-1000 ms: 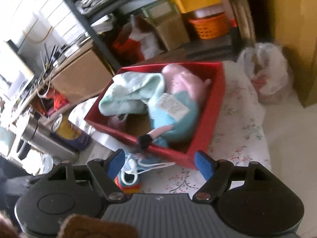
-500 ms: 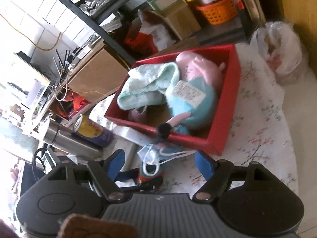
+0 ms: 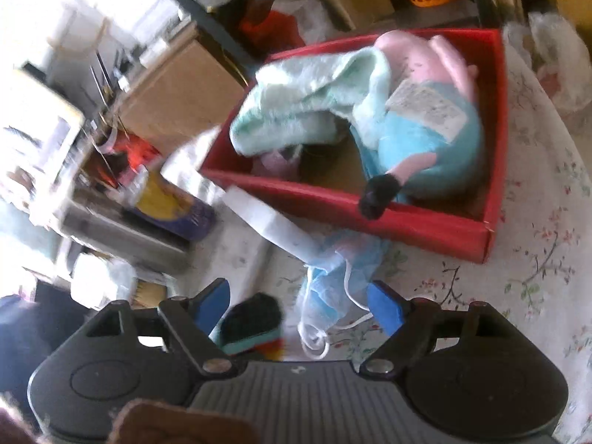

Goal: Organize soft objects
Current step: 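Grasp the rainbow-striped knit item with the left tool while the right tool grasps the blue mask, then lift the rainbow knit item with the left tool while the right tool lifts the blue mask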

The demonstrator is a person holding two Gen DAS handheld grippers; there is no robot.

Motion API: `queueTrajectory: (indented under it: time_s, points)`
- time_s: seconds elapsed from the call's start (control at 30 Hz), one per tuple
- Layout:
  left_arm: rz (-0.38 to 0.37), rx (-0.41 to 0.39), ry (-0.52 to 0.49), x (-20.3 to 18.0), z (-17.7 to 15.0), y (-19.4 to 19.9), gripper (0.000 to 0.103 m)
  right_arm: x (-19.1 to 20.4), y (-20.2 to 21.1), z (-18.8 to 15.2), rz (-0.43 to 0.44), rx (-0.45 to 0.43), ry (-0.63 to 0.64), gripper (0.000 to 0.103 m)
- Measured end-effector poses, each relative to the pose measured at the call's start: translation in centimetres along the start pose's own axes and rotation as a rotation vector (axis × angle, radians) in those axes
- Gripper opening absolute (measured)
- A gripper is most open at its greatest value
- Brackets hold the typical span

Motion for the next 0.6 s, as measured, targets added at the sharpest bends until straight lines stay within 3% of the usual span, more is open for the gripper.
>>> queueTrajectory:
  time_s: [0.1,0.17,0.23,0.33,0.43,0.6]
  points:
    - [-0.023,-0.006,0.017,0.1,0.1,0.4,0.02,0.5,-1.8,0.3,-0.114,0.002,0.071,0.051]
    - [-0.032,-0.01,0.012,0.0,0.2,0.4,0.021,0.1,-2.9,0.5,-0.138,0.025,0.072,0.036]
    - [-0.04,-0.009,0.006,-0.2,0.3,0.4,0.023,-0.6,-3.9,0.6,-0.148,0.047,0.054,0.015]
    - [-0.045,-0.005,0.017,0.0,0.2,0.4,0.023,-1.6,-4.4,0.4,-0.131,0.064,0.03,0.005]
    - [-0.056,-0.012,0.026,-0.2,0.4,0.7,0.024,-2.2,-3.8,0.3,-0.087,0.056,0.016,0.0]
    - [-0.061,-0.024,0.007,-0.9,0.5,1.0,0.025,-2.1,-2.8,-0.7,-0.057,0.061,0.044,0.0]
Point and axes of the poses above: each gripper's, at about its wrist camera, not at the fingertips, and y roughly against the way its jaws point, x to its left, z to its top, the point moved 6 cm from there along -y, roughly the way its jaws point, and after that the axes turned 9 degrees about x, right-handed, at the moved point
